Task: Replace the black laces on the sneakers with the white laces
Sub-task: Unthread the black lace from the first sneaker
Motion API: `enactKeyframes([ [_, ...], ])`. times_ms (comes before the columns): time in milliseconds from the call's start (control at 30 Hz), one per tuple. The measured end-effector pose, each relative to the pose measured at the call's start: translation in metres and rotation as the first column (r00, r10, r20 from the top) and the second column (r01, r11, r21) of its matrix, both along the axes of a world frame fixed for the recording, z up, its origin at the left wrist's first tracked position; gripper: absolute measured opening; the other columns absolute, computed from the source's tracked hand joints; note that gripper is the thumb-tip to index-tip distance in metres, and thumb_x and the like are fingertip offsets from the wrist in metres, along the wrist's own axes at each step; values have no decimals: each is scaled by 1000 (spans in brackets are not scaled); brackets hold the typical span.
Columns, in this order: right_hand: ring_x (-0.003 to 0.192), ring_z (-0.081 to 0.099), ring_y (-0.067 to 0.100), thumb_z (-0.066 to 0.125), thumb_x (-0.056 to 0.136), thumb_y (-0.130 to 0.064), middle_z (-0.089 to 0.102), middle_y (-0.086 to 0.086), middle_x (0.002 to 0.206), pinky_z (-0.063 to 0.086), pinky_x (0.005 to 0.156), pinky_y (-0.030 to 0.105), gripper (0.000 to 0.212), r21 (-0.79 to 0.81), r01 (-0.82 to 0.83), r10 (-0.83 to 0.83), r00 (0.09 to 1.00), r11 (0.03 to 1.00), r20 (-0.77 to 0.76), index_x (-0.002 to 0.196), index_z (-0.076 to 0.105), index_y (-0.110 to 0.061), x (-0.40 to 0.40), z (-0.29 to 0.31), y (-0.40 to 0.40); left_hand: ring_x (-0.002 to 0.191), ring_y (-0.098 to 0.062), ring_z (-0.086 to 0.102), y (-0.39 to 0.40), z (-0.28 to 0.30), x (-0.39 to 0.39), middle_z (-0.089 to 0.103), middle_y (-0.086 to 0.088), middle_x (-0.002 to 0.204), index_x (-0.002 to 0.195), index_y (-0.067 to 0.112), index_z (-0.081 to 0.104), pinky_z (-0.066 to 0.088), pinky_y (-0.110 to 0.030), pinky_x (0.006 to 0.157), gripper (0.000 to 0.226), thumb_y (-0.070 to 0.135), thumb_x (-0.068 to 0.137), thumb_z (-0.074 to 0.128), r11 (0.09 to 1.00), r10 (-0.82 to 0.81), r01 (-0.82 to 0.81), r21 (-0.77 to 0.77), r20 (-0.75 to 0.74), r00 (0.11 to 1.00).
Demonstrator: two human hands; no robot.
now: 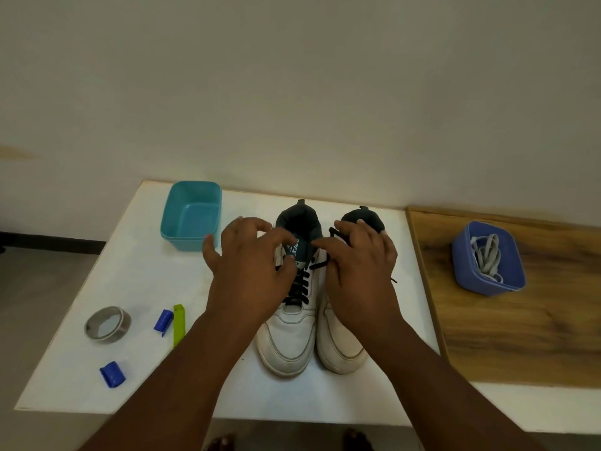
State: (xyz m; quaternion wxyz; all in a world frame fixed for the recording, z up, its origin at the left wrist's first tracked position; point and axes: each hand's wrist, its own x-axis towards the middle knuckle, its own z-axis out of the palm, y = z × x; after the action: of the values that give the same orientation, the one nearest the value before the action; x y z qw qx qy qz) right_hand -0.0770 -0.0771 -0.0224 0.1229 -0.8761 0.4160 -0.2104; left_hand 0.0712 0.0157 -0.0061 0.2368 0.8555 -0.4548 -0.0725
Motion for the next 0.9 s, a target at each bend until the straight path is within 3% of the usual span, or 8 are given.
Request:
enactKeyframes([
  [100, 147, 33, 30, 38, 92, -25, 54, 5, 144, 11, 123, 53, 46, 14, -44, 44, 998, 999, -39, 127, 65, -38, 2, -3, 4, 154, -23, -1, -2, -6, -4, 26, 7, 161, 123, 50, 62, -8, -60, 118, 27, 51, 97, 52, 994, -49, 49, 102, 1, 999],
  [200, 147, 33, 31, 36, 92, -31, 55, 5, 144, 5, 122, 50, 45, 27, -54, 56, 996, 998, -75, 127, 64, -40, 2, -8, 4, 154, -23, -6, -3, -10, -5, 19, 8, 165, 123, 52, 61, -10, -59, 118, 27, 51, 97, 51, 985, -88, 88, 147, -11, 996],
  [267, 147, 33, 31, 42, 92, -25, 54, 6, 144, 5, 122, 50, 43, 35, -53, 54, 997, 998, -50, 127, 64, -38, 1, -9, 4, 154, -21, 2, -1, -11, -3, 23, 9, 163, 131, 50, 53, -5, -59, 119, 36, 45, 96, 54, 985, -108, 110, 134, -17, 994],
  [333, 148, 32, 31, 47, 92, -23, 52, 6, 146, 7, 123, 50, 41, 49, -63, 63, 998, 997, 7, 127, 64, -36, 2, -6, 4, 149, -21, 25, -1, -9, 2, 37, 7, 156, 136, 47, 47, 13, -58, 121, 41, 39, 97, 55, 991, -90, 91, 95, -14, 996],
  [433, 150, 25, 28, 54, 97, -34, 47, 2, 150, 7, 124, 49, 31, 35, -112, 111, 994, 993, 20, 125, 66, -35, 7, -3, 6, 123, -21, 55, -3, -7, 9, 56, 4, 138, 132, 45, 56, 44, -46, 103, 38, 27, 99, 53, 999, -43, 44, 31, -31, 999],
  [633, 153, 19, 34, 49, 96, -42, 44, 4, 155, 11, 122, 58, 29, -3, -131, 129, 985, 991, -114, 104, 76, -32, 12, -16, 14, 115, -19, 56, -2, -8, 8, 52, 4, 132, 135, 48, 54, 47, -41, 98, 55, 9, 97, 53, 990, -109, 118, 73, -114, 987],
  [733, 153, 20, 32, 49, 96, -37, 46, 3, 153, 11, 123, 57, 27, 7, -110, 110, 993, 994, -46, 104, 73, -30, 15, -18, 13, 103, -19, 61, 0, -12, 13, 49, 3, 127, 129, 41, 60, 54, -39, 93, 44, 12, 97, 54, 981, -188, 192, 5, -174, 967],
  [900, 150, 29, 25, 41, 101, -31, 54, 2, 142, 11, 124, 50, 26, -25, -80, 82, 994, 996, 78, 94, 66, -25, 14, -12, 9, 93, -16, 59, 1, -16, 17, 49, 2, 120, 116, 31, 61, 49, -24, 81, 31, 8, 96, 53, 993, -116, 110, -46, -164, 980],
])
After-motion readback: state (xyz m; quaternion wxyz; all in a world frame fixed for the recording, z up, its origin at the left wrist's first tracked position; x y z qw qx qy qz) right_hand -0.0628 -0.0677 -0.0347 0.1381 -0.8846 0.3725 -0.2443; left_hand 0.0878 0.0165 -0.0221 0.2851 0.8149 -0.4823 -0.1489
